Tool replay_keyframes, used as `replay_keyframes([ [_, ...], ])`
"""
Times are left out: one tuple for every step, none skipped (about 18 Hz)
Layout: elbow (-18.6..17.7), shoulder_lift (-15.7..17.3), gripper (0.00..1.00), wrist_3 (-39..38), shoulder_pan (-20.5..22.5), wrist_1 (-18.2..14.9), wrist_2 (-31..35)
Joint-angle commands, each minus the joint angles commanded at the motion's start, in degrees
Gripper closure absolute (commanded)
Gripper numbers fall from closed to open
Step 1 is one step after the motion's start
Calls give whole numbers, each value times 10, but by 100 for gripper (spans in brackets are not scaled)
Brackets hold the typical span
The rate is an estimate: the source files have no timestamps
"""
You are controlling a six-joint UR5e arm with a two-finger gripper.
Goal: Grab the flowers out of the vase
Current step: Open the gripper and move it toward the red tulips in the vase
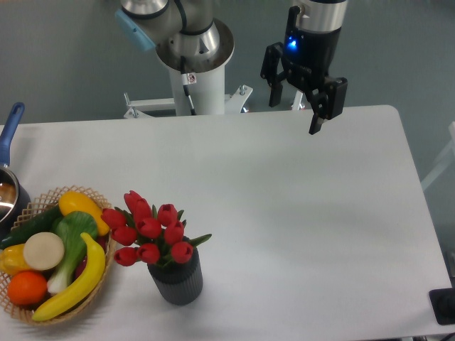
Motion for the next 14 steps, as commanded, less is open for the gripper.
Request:
replay_keyframes([
  [0, 0, 0, 2, 0, 3, 1],
  [0, 0, 0, 2, 0, 5, 1],
  [0, 0, 0, 1, -1, 9, 0],
  [-1, -1, 0, 1, -1, 9, -1],
  [-2, -1, 0, -1, -1, 9, -1],
  [-5, 0, 0, -3, -1, 9, -1],
  [-9, 2, 0, -4, -1, 9, -2],
  [-9, 2, 0, -5, -1, 9, -3],
  [-9, 1, 0, -6, -1, 9, -5],
  [-9, -1, 0, -6, -1, 10, -14],
  [-10, -1, 0, -6, -1, 11, -22],
  [-14, -1, 0, -6, -1, 12, -25],
  [-22, 3, 0, -12, -1, 13, -27],
  [-28, 4, 0, -29, -1, 16, -27],
])
